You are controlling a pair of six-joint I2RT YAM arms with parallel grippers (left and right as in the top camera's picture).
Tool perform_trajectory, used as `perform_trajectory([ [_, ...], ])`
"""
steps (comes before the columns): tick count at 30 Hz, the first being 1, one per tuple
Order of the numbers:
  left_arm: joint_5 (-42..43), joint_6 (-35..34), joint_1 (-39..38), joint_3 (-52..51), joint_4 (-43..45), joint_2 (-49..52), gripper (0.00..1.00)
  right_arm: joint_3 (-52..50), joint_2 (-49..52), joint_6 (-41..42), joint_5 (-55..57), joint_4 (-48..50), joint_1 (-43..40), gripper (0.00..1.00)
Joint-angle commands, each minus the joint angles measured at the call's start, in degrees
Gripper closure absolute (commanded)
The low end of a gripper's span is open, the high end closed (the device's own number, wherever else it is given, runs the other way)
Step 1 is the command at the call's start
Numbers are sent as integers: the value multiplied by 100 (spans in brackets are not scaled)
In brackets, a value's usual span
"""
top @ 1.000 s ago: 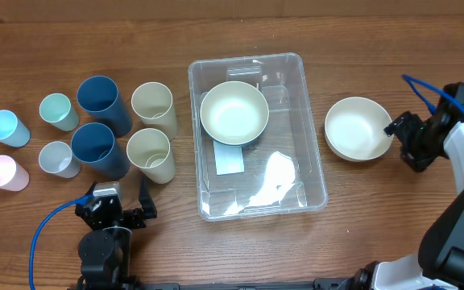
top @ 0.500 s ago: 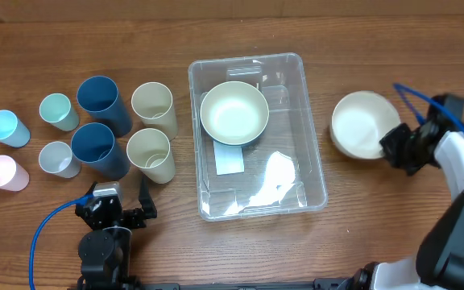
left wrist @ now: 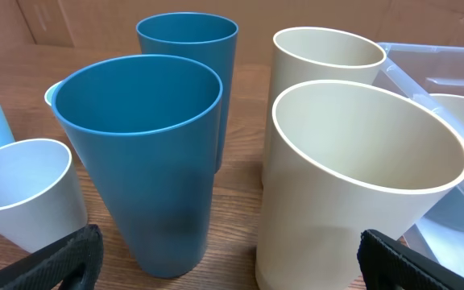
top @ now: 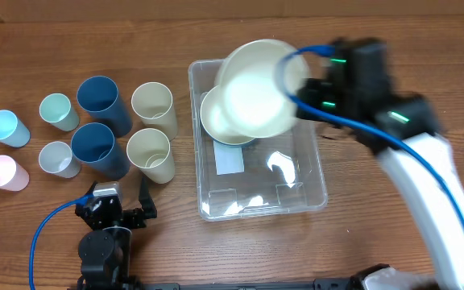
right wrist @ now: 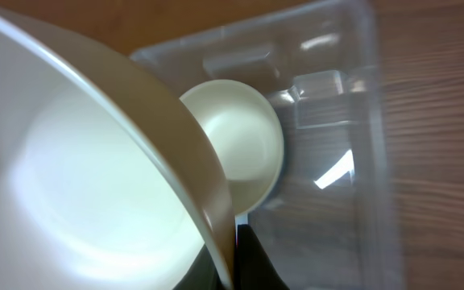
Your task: Pack container
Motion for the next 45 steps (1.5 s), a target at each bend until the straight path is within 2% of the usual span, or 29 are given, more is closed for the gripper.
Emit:
perform_trajectory([
  [1,70,61,-15,-31,24,-59,0,-37,1132,-33,310,431,323,96],
  [4,70,63,-15,-31,24,-59,0,-37,1945,-28,293,802,334,96],
  [7,70,63,-15,-31,24,-59,0,-37,2181,-33,295,1095,326,96],
  [8,70,63,-15,-31,24,-59,0,-26,2168,-33,293,1147,326,89],
  [9,70,61,-15,-31,24,-59,0,9,2142,-33,293,1137,326,67],
  [10,70,63,-15,-31,24,-59,0,120,2074,-35,295,1008,326,61],
  [13,70,61,-15,-31,24,-59,0,634,1711,-33,378,503,317,58],
  [14,70,63,-15,-31,24,-59,0,844,1510,-33,474,317,291,53],
  [15,70,63,-15,-31,24,-59,0,1062,1248,-17,621,105,236,37],
  [17,70,61,-15,-31,24,-59,0,1294,813,271,920,-195,46,22],
  [22,70,63,-15,-31,24,-59,0,1333,-192,575,1043,-828,-1449,5],
  [25,70,63,-15,-31,24,-59,0,1331,-278,577,894,-1298,-2684,0],
  [31,70,61,-15,-31,24,-59,0,1311,103,577,496,-1620,-4450,0],
  [35,74,59,-15,-31,26,-59,0,1309,319,575,481,-1735,-4776,0],
  [40,647,-28,-15,-24,-7,-52,0,1309,354,575,483,-1753,-4776,0],
  [43,743,-826,-15,122,-149,-52,0,1309,354,575,483,-1751,-4776,0],
  [45,977,-984,-15,549,-260,-52,0,1309,354,573,483,-1751,-4776,0],
])
